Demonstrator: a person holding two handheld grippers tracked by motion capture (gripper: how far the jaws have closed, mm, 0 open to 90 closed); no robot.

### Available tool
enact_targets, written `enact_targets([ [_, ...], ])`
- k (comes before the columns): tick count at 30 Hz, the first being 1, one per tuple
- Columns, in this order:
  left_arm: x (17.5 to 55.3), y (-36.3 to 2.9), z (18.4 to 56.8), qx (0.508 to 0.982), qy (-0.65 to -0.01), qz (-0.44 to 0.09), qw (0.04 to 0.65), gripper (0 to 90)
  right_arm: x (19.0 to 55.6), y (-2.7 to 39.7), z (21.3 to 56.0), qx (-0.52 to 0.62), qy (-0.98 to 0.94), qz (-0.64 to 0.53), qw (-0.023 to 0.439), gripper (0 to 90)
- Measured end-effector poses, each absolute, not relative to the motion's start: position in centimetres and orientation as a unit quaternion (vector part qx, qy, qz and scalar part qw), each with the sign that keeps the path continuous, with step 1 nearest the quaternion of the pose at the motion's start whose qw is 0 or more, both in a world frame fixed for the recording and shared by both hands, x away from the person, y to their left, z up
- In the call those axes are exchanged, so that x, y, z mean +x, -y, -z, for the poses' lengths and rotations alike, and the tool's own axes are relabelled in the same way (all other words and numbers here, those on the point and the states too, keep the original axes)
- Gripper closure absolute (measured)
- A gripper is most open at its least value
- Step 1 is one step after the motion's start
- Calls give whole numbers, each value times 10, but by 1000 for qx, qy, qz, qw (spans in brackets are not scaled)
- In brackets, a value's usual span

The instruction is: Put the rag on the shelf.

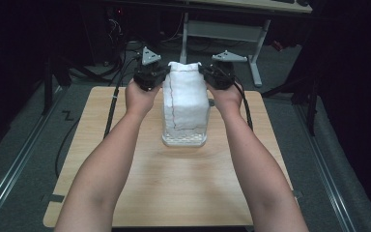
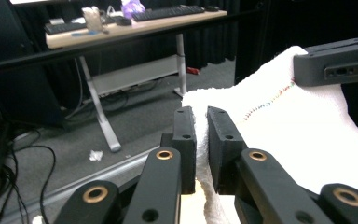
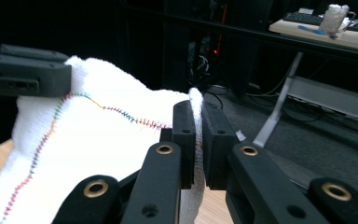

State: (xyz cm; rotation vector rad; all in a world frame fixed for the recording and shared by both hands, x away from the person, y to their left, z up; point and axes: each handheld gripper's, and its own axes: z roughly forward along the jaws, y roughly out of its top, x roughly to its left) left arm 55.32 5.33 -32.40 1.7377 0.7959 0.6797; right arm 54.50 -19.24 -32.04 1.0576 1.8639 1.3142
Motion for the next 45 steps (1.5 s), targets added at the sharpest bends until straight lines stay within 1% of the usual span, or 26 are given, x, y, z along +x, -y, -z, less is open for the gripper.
enact_targets([
  [2, 559, -52, 330, 731, -345, -276, 520, 818, 549, 193, 324, 405, -706, -493, 306, 845],
  [4, 565, -49, 340, 742, -361, -249, 508, 787, 554, 193, 331, 420, -711, -480, 295, 805],
  [5, 569, -48, 345, 748, -368, -228, 503, 722, 556, 194, 335, 430, -712, -472, 292, 760],
  [7, 572, -47, 352, 752, -377, -212, 498, 591, 560, 197, 343, 439, -714, -472, 275, 714],
  [8, 571, -48, 354, 747, -377, -208, 507, 559, 559, 199, 346, 442, -713, -470, 275, 706],
  [10, 569, -50, 354, 741, -378, -204, 516, 558, 559, 204, 350, 443, -715, -466, 275, 694],
  [17, 554, -55, 351, 735, -368, -214, 527, 539, 549, 217, 357, 447, -712, -470, 269, 677],
  [19, 549, -57, 351, 735, -368, -217, 527, 509, 545, 220, 360, 447, -713, -472, 264, 669],
  [21, 545, -61, 351, 733, -371, -205, 532, 495, 540, 221, 363, 449, -710, -476, 260, 668],
  [24, 534, -67, 353, 730, -374, -209, 533, 484, 531, 222, 364, 443, -712, -479, 260, 657],
  [27, 523, -75, 356, 727, -374, -211, 536, 481, 518, 223, 365, 439, -710, -484, 263, 627],
  [34, 491, -89, 363, 736, -357, -219, 533, 464, 486, 221, 368, 411, -721, -472, 299, 597],
  [37, 476, -97, 365, 731, -351, -217, 543, 459, 472, 223, 370, 400, -721, -470, 314, 585],
  [41, 456, -108, 371, 726, -351, -216, 550, 449, 456, 228, 375, 401, -714, -480, 315, 573],
  [43, 445, -114, 376, 724, -351, -227, 548, 457, 449, 230, 379, 399, -715, -482, 312, 570],
  [45, 434, -121, 383, 724, -352, -227, 548, 466, 441, 232, 384, 395, -717, -479, 318, 568],
])
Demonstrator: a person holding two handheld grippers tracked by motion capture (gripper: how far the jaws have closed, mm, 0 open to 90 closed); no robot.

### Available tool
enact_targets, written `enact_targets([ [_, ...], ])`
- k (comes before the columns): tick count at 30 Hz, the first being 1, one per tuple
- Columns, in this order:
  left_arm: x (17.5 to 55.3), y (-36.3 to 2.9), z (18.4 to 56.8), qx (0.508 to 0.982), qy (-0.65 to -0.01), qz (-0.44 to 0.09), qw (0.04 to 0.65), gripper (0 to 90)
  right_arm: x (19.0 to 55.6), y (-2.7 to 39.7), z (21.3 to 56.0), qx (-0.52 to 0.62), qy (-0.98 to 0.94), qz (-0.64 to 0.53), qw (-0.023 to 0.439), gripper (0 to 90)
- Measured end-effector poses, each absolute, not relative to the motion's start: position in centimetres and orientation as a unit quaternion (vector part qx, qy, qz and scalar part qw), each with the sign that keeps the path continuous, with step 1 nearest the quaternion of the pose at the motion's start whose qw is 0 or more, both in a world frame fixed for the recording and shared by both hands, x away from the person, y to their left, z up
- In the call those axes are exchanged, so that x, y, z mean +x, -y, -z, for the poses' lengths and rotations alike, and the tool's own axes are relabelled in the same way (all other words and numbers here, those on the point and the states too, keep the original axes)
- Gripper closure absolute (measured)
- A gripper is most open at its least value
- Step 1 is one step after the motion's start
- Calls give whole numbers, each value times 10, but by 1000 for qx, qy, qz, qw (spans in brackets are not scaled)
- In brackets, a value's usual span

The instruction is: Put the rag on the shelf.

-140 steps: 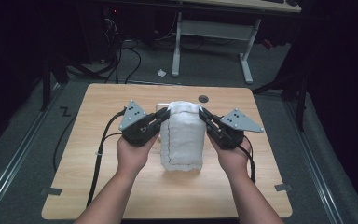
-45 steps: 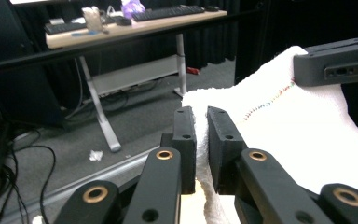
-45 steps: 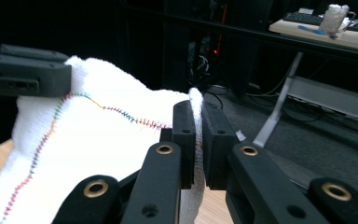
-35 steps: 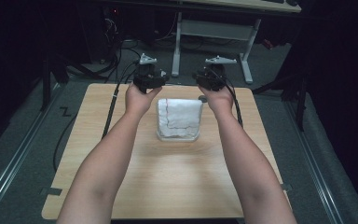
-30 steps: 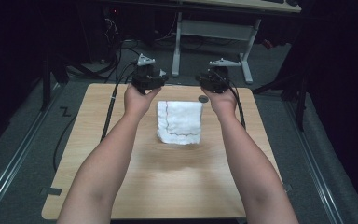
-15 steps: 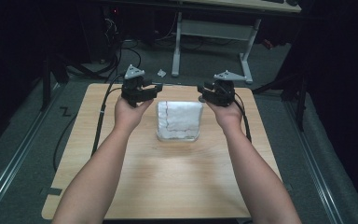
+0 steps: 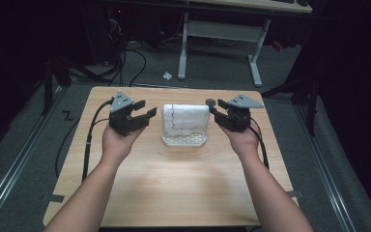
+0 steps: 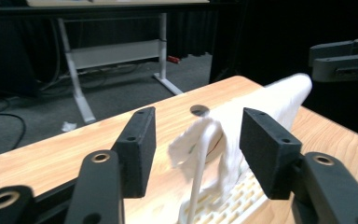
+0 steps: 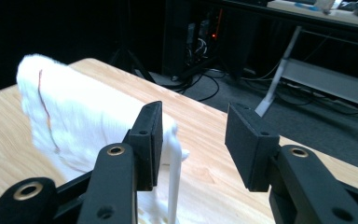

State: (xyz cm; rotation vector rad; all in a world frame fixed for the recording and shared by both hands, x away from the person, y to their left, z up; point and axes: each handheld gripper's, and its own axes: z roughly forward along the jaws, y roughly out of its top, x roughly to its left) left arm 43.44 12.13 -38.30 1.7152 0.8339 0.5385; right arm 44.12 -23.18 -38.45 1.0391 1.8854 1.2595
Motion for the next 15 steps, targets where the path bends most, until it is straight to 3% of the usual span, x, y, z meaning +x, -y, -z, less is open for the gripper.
enact_targets([
  [9, 391, -146, 447, 751, -377, -192, 507, 457, 400, 243, 415, 398, -718, -470, 325, 531],
  [15, 363, -149, 494, 780, -391, -148, 465, 442, 372, 241, 450, 406, -741, -447, 296, 480],
])
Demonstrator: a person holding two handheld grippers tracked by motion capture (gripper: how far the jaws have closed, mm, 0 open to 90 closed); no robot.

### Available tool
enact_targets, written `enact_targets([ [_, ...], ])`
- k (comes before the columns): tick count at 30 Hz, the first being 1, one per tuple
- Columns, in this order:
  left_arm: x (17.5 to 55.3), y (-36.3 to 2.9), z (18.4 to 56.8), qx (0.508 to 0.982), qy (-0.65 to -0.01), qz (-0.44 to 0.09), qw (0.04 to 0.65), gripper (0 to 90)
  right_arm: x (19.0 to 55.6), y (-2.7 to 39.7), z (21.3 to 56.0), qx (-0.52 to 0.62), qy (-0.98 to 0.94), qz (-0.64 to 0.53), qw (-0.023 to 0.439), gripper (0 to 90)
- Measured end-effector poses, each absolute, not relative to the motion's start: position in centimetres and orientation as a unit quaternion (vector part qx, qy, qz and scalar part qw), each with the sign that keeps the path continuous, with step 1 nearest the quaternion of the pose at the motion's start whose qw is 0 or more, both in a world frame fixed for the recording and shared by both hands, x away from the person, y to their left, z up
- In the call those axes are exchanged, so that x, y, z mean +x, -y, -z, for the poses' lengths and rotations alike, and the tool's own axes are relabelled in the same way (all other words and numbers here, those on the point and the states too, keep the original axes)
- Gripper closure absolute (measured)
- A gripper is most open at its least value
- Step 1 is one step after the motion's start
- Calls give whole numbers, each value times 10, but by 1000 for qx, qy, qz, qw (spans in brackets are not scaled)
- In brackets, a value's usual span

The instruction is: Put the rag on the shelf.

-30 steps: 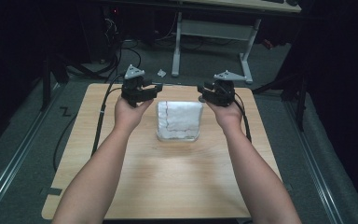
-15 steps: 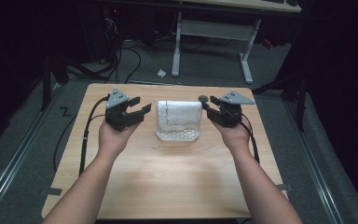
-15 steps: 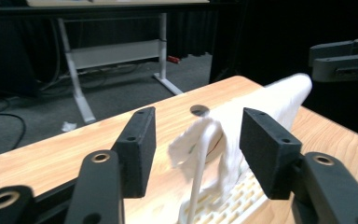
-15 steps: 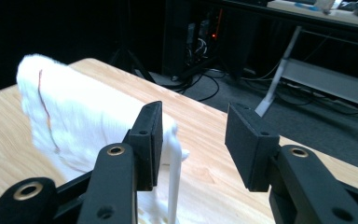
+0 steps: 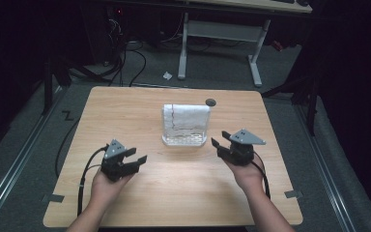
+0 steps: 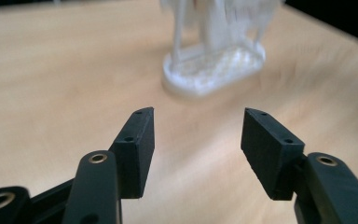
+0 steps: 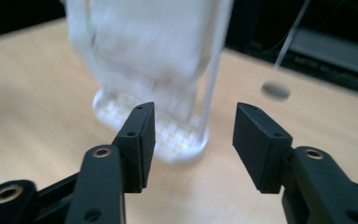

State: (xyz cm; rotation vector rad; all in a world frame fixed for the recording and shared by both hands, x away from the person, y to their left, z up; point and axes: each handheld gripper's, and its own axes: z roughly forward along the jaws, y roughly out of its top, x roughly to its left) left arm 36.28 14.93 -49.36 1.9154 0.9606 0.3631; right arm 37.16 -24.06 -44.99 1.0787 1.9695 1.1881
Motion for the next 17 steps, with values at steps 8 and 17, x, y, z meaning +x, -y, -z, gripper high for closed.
enact_targets([
  [8, 316, -141, 526, 821, -374, -148, 405, 399, 310, 229, 519, 402, -793, -402, 219, 470],
  [17, 333, -139, 532, 807, -395, -112, 425, 370, 319, 231, 523, 405, -787, -405, 230, 476],
])
